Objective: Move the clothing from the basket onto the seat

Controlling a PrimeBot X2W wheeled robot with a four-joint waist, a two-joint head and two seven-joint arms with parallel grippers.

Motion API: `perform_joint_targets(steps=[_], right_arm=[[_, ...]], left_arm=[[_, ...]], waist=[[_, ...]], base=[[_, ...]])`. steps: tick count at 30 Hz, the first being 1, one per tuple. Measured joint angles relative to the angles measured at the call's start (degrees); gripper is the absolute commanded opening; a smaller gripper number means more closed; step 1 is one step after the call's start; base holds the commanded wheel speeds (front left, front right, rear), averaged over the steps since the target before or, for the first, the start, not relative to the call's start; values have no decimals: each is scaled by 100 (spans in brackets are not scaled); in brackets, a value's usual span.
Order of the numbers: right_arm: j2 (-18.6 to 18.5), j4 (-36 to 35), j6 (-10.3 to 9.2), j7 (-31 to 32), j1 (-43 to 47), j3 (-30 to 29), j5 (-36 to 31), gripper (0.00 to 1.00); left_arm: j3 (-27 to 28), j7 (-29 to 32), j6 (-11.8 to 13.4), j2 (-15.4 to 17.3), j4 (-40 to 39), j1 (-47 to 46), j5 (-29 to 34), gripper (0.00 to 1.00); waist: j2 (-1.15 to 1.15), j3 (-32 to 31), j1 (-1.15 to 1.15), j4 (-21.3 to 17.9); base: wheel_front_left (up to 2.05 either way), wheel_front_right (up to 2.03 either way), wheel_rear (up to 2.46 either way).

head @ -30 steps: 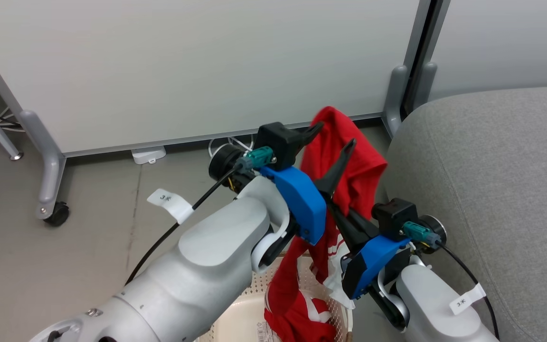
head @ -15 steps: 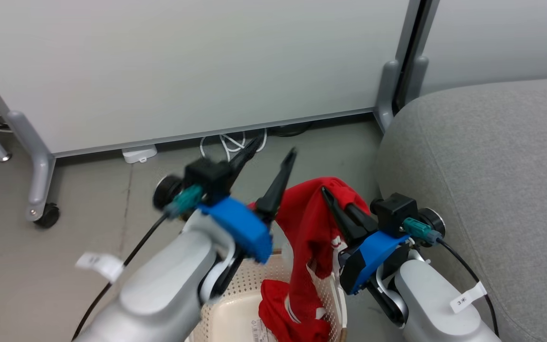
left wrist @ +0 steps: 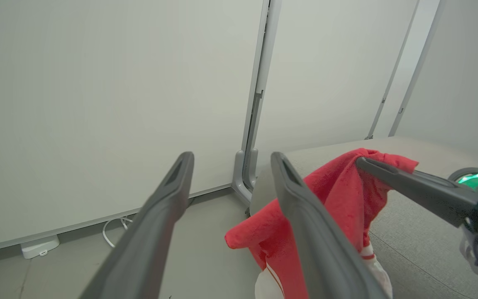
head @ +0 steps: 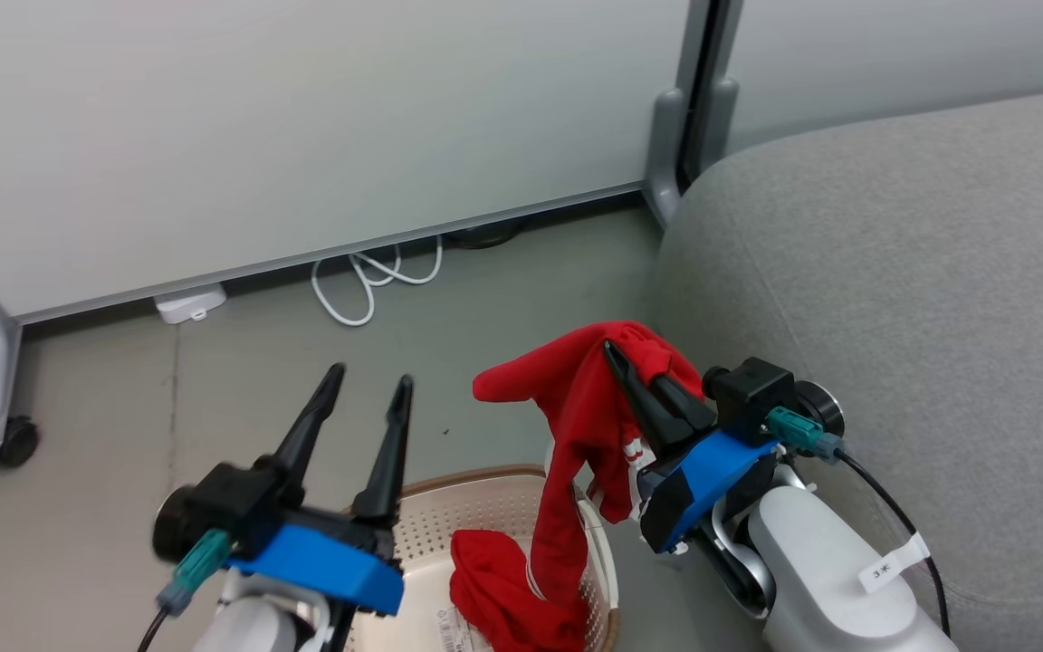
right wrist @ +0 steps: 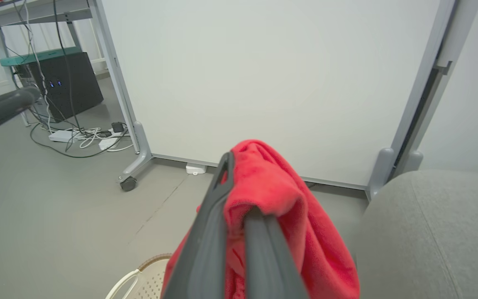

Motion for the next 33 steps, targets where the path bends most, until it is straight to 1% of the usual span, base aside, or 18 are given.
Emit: perform_joint_targets(steps=[7, 12, 17, 22, 28, 33], right_arm=[[1, -192, 0, 38, 6, 24, 23, 0], [1, -288, 0, 68, 27, -52, 0, 0], [-1, -349, 0, 71, 90, -132, -11, 0], [-1, -379, 0, 70, 122, -112, 18, 0], [-3, -403, 0, 60, 147, -119, 53, 0], [-3, -425, 0, 38, 167, -126, 79, 0]], left_arm=[[1117, 0, -112, -222, -337, 974, 563, 100], [1567, -1, -283, -363, -431, 1327, 899, 100], [1751, -1, -467, -515, -438, 1373, 1148, 100], [1847, -1, -576, -590, -389, 1373, 1300, 100], [1895, -1, -644, -621, -359, 1370, 1403, 100], [1906, -1, -665, -610, -316, 1348, 1458, 100]], waist=[[0, 60, 0, -403], [0, 134, 0, -733], [0, 205, 0, -1082], [0, 248, 0, -1482], [0, 289, 0, -1940], [0, 362, 0, -2218]], base=[[0, 0, 0], [0, 0, 0], [0, 0, 0], [0, 0, 0], [0, 0, 0], [0, 0, 0]])
